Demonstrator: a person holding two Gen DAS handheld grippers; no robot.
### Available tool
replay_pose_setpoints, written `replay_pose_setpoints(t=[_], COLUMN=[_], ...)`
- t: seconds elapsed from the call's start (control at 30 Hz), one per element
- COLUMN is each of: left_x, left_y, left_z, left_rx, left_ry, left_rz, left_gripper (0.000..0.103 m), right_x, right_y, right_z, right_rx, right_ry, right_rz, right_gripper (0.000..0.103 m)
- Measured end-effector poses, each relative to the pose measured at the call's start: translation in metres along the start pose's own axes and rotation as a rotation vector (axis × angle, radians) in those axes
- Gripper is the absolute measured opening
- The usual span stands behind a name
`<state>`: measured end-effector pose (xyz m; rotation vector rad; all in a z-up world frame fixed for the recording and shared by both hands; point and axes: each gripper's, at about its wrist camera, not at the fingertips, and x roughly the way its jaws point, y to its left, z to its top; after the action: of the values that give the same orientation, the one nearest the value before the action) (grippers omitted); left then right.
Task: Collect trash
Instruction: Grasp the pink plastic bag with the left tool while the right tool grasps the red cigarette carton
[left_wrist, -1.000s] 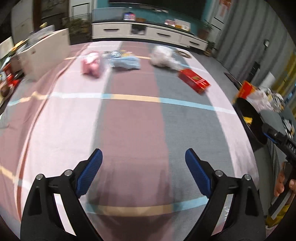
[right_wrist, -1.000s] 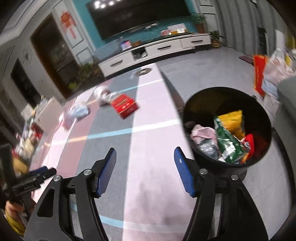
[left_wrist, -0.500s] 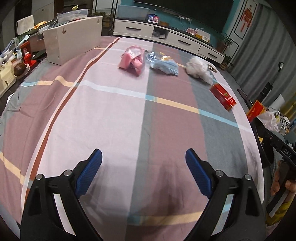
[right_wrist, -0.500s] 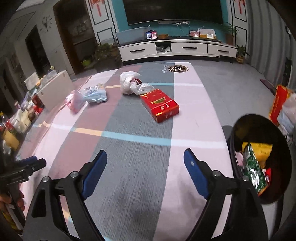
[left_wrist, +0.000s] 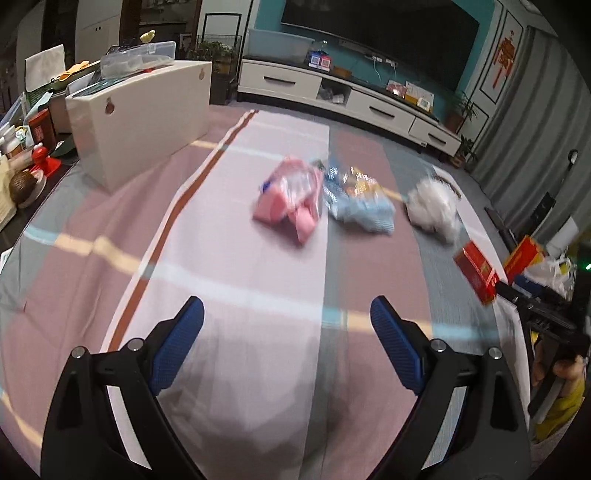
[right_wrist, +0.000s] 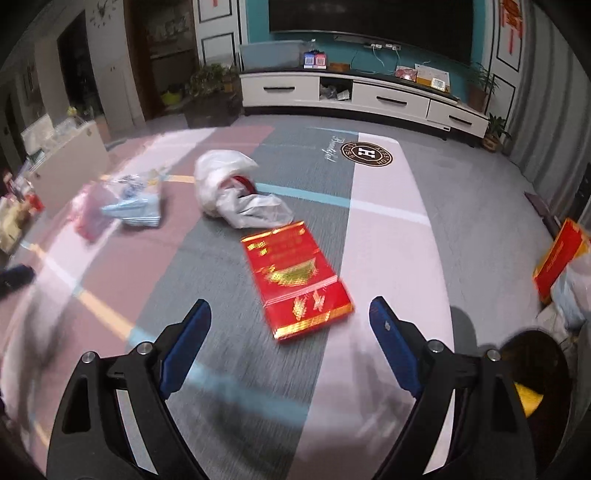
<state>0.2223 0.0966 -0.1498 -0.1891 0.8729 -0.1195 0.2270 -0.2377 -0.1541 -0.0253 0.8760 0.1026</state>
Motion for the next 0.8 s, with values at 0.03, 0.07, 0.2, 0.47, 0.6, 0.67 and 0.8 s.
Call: replay_pose_setpoints(t=[0.03,0.07,0.2,0.47,0.6,0.67,0.8], left_x=[0.003,0.006,0.020,0.065,0.084,0.089,0.090], left_y=[0.001,0.003,0.011,-0.001,-0.002,-0.001,0.001], left_z=[0.003,0.009,0.029,0.056,0.059,0.061,0.060], left_rx=[-0.005,-0.016,-0.061,-0.040,-0.042,-0.052,-0.059], left_ry=[-0.005,-0.016,-0.040,-0.056,-0.037,-0.035,-0.031], left_rz=[0.002,0.003,-0.007,-0.005,-0.017,-0.033,-0.043], left_gripper=[0.091,0.091,0.091,0.091,0.090,0.079,0.055], right_x=[0.008,0.015,0.038,0.050,0.047,0.044,0.037], right_y=[0.000,-0.001,-0.003,-0.006,-0.004,-0.004,-0.004], right_z=[0.004,0.006,0.011,0.011,0.009,0.008,0.007], right_rx=[-0.013,-0.020,-0.045,-0.020,-0.005,0.002,0.018], right_ry=[0.013,0.024,0.062,0.047,0.041,0.034,0.021], right_rz=[-0.008,-0.022,-0.038,-0.009,-0.006,-0.002,0.015], right_gripper=[0.086,0.086,0.086,0.060,0.059,0.058,0.059])
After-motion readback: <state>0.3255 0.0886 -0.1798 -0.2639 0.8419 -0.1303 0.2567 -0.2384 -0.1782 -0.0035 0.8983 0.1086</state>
